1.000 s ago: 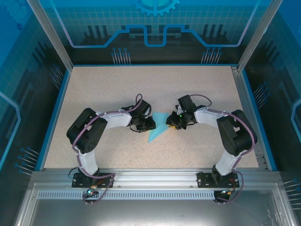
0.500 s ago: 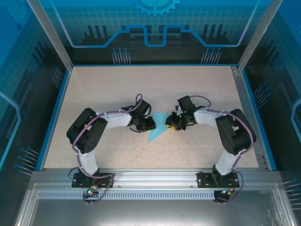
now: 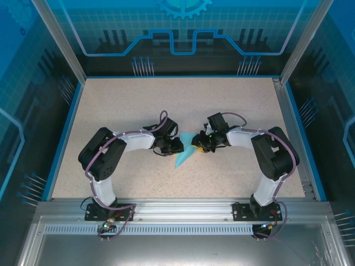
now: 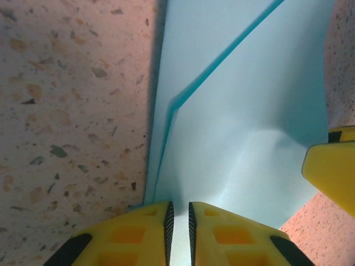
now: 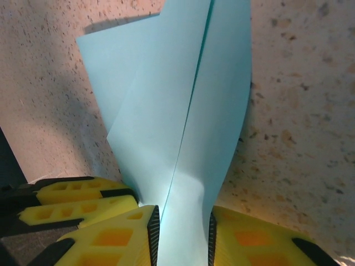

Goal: Fold a paper plane with a square sheet of paper (pick it up from the middle)
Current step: Turn over the paper at the center of the table.

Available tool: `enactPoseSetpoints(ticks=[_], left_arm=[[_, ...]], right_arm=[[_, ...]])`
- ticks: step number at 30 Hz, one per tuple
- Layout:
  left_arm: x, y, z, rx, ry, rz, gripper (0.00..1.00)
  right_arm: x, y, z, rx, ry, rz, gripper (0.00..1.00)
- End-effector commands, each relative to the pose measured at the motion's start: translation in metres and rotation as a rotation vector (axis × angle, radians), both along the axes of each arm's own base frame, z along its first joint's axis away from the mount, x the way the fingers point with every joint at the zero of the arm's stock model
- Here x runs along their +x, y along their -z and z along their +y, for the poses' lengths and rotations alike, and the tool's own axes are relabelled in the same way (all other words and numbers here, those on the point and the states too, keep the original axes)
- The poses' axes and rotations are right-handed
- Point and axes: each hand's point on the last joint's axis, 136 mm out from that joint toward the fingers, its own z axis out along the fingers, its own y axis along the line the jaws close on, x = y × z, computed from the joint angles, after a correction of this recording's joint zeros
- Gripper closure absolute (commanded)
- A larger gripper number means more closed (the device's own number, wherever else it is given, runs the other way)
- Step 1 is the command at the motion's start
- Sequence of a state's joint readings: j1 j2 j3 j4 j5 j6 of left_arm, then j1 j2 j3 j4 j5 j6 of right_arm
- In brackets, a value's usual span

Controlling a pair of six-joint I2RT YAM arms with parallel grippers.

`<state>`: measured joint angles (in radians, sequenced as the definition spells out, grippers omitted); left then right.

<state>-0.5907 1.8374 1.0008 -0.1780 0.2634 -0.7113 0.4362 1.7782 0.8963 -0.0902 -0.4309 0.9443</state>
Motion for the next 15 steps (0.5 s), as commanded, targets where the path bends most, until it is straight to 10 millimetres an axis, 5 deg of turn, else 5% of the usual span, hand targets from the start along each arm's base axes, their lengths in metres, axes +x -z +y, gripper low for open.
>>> enactPoseSetpoints(ticks=[1, 15], left_arm=[[-0.011, -0.002, 0.003, -0.044, -0.023, 0.055, 0.8], [-0.008, -0.009, 0.004, -0.122, -0.068, 0.069, 0.79]], right_arm=[[-0.003, 0.005, 0.006, 0.028, -0.004, 0.021, 0.7], [0.004, 0.008, 0.015, 0.1, -0.01, -0.028, 0.69]])
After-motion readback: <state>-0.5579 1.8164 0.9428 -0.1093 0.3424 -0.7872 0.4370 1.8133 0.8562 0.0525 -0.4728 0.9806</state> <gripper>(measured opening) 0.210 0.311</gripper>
